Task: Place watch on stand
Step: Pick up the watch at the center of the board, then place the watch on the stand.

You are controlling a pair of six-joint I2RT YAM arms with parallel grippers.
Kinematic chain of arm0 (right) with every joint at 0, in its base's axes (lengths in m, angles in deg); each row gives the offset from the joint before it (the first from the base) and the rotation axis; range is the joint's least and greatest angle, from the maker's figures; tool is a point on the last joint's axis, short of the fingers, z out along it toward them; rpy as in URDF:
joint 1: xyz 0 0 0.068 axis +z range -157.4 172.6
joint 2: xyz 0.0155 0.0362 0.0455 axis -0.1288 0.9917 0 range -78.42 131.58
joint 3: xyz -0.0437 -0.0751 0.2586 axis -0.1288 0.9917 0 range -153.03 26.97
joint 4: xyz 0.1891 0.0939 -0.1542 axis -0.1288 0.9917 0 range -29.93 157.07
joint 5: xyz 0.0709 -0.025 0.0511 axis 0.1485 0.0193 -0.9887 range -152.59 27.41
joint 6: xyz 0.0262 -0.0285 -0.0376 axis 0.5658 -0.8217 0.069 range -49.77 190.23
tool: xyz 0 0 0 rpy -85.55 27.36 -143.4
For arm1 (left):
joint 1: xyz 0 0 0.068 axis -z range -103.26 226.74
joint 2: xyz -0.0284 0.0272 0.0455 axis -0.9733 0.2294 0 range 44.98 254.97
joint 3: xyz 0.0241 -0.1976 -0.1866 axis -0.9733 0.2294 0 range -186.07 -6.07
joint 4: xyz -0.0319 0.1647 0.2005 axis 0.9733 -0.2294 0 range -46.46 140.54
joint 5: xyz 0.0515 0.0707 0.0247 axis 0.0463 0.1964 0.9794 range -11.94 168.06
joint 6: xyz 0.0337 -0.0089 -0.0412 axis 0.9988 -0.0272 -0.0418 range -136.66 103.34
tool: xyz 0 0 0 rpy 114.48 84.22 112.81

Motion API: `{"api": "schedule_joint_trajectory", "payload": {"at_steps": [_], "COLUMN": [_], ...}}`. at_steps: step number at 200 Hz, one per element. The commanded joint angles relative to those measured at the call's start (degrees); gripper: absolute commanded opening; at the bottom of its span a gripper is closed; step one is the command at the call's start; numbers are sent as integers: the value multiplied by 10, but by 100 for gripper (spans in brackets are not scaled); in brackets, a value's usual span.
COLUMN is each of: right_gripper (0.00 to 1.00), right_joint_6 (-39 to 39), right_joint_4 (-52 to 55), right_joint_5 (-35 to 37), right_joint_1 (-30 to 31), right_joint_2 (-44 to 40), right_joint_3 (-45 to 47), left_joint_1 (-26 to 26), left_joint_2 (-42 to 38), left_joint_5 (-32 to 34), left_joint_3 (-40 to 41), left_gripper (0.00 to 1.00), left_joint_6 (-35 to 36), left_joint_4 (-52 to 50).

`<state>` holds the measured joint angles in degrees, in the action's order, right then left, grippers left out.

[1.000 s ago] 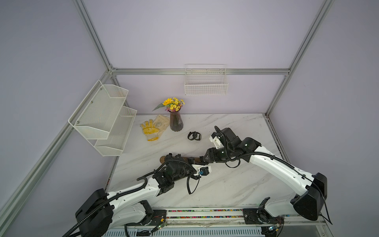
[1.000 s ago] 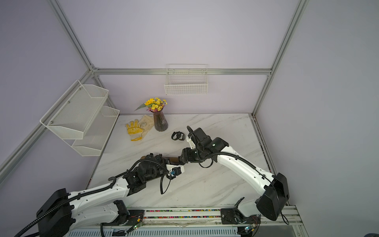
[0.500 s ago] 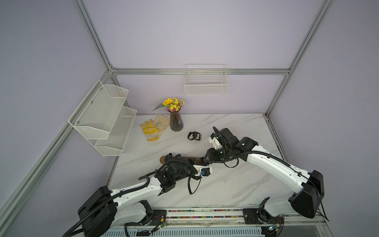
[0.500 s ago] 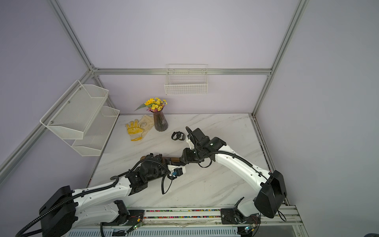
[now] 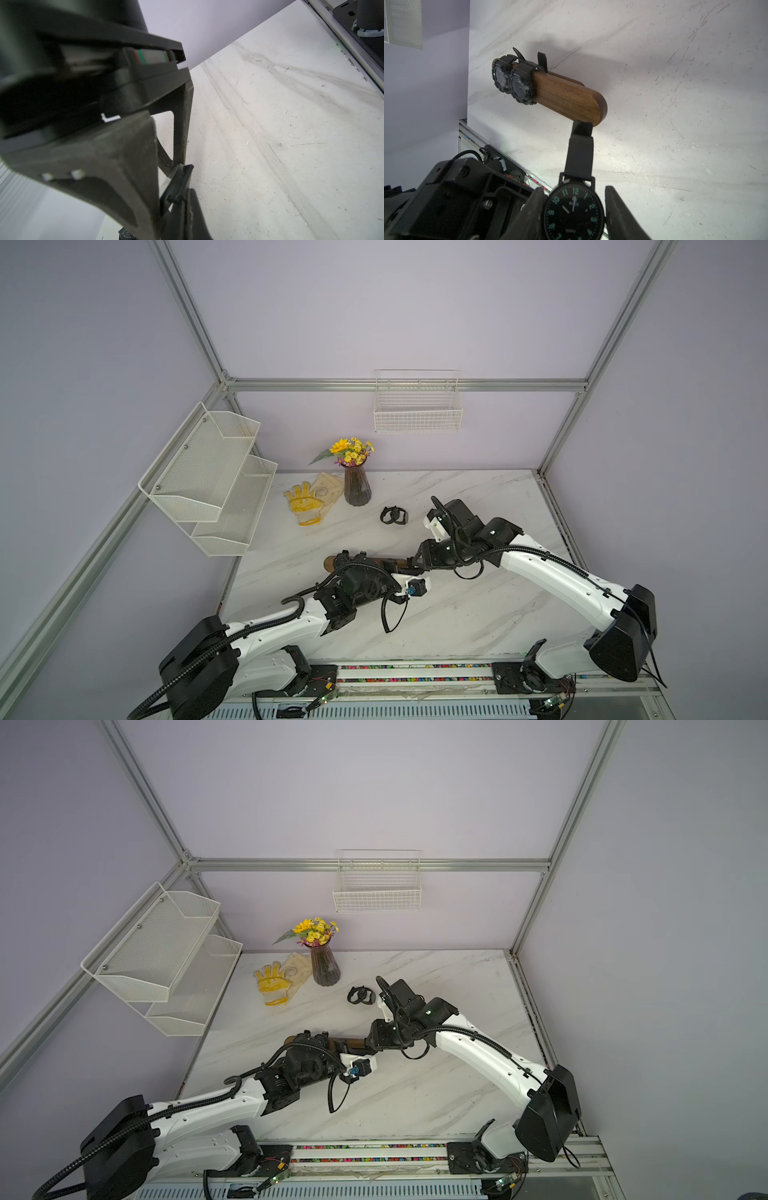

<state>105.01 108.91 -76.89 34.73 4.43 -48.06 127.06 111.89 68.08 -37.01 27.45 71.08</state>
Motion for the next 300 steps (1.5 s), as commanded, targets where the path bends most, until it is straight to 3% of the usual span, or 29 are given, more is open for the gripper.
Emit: {"api": "schedule_joint_trajectory", "payload": {"at_steps": [1, 68, 96, 125, 161, 177, 203, 228, 265, 300], "right_gripper": [35, 33, 32, 32, 32, 32, 31, 31, 31, 31], "right_joint_6": [15, -6, -17, -15, -7, -2, 7, 7, 8, 17], "right_joint_4": [-17, -52, -72, -108, -163, -190, -219, -237, -245, -240], "right_joint_5": [37, 127, 186, 261, 320, 344, 393, 436, 453, 472], "right_joint_1": [3, 11, 34, 68, 99, 113, 133, 144, 149, 150], "right_joint_2": [-15, -30, -32, -39, -37, -33, -25, -8, 12, 30], "right_joint_3": [-19, -7, 14, 53, 96, 113, 135, 138, 140, 146], "left_joint_1": [2, 2, 2, -2, -46, -85, -160, -240, -342, -405], "left_joint_2": [-9, -73, -147, -247, -337, -359, -367, -323, -245, -203], "left_joint_5": [-3, 16, 80, 239, 395, 419, 412, 359, 275, 221], "left_joint_3": [9, 28, 53, 60, 31, 12, -6, -34, -55, -46], "left_gripper": [10, 42, 64, 100, 100, 100, 100, 100, 100, 100], "left_joint_6": [86, -35, -199, -382, -558, -631, -719, -774, -811, -814], "left_joint_4": [32, 30, 58, -9, -185, -273, -366, -429, -465, -452]}}
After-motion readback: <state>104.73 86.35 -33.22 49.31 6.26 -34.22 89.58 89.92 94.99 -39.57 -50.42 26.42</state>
